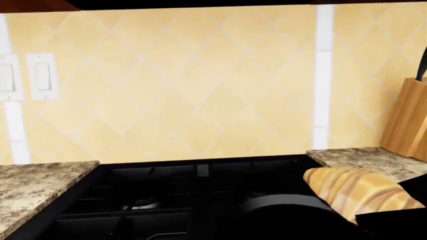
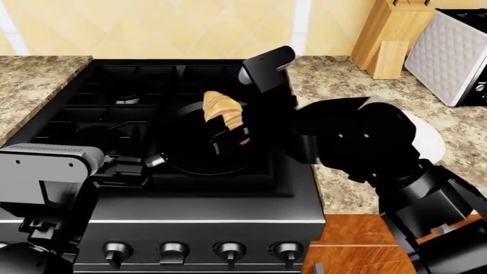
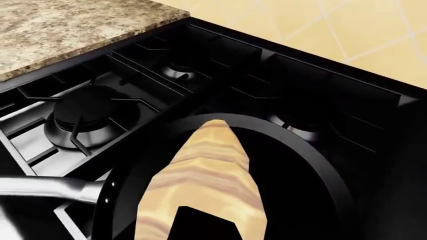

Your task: Pick the croissant and place it on the pan. Then turn on the stove to warm the croissant.

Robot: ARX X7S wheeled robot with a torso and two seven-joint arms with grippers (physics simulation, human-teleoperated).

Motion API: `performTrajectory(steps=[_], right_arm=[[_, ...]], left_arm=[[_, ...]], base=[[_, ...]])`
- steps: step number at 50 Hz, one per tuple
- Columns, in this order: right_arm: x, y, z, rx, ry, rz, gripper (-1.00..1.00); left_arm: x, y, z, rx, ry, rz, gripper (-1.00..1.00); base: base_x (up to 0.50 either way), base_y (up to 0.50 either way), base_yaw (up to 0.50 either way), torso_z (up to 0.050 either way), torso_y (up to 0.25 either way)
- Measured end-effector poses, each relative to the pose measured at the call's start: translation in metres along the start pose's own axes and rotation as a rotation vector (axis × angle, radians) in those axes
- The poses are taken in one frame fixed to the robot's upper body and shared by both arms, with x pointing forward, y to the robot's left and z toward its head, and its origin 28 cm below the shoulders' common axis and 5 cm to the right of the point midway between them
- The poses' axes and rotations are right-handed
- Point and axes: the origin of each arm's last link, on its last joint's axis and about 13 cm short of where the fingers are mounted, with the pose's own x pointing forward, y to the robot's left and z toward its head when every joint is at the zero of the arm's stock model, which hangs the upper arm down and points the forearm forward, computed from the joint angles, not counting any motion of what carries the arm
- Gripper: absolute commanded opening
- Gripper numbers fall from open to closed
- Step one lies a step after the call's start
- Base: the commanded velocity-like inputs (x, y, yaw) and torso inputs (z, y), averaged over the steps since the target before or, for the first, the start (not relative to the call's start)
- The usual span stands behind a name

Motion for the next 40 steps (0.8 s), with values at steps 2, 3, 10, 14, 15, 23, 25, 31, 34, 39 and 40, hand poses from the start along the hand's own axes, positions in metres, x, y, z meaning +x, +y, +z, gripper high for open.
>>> performTrajectory(steps=[2,3,10,14,15,23,25,31,34,39,40], right_arm=[[0.002,0.000,0.000,-0.002,0.002,0.004,-1.00],[0.003,0.000,-0.001,-0.004,0.002,0.007,-1.00],[0.010,-0.001,-0.002,-0.012,0.005,0.018,-1.00],[0.014,-0.001,-0.002,-0.017,0.007,0.023,-1.00],[0.015,-0.002,-0.003,-0.018,0.008,0.025,-1.00],[0.021,-0.002,-0.005,-0.027,0.015,0.035,-1.00],[0.022,-0.002,-0.005,-0.030,0.017,0.038,-1.00],[0.025,-0.001,-0.007,-0.035,0.024,0.047,-1.00],[0.026,0.000,-0.008,-0.038,0.028,0.050,-1.00],[0.029,0.000,-0.010,-0.040,0.034,0.052,-1.00],[0.029,0.000,-0.010,-0.041,0.035,0.053,-1.00]], left_arm=[[0.000,0.000,0.000,0.000,0.001,0.000,1.00],[0.000,0.000,0.000,0.000,0.001,0.000,1.00],[0.000,0.000,-0.002,0.000,0.004,0.000,1.00],[0.001,0.000,-0.002,0.000,0.005,0.000,1.00],[0.001,0.000,-0.002,0.000,0.006,0.000,1.00],[0.001,0.000,-0.003,-0.001,0.008,0.000,1.00],[0.001,0.000,-0.003,-0.001,0.009,0.001,1.00],[0.001,0.000,-0.003,-0.003,0.010,0.001,1.00],[0.000,-0.001,-0.003,-0.003,0.010,0.000,1.00],[0.000,-0.001,-0.004,-0.005,0.011,0.001,1.00],[-0.001,-0.001,-0.004,-0.005,0.011,0.001,1.00]], base=[[0.00,0.00,0.00,0.000,0.000],[0.00,0.00,0.00,0.000,0.000],[0.00,0.00,0.00,0.000,0.000],[0.00,0.00,0.00,0.000,0.000],[0.00,0.00,0.00,0.000,0.000],[0.00,0.00,0.00,0.000,0.000],[0.00,0.00,0.00,0.000,0.000],[0.00,0.00,0.00,0.000,0.002],[0.00,0.00,0.00,0.005,0.000],[0.00,0.00,0.00,0.000,0.000],[0.00,0.00,0.00,0.000,0.000]])
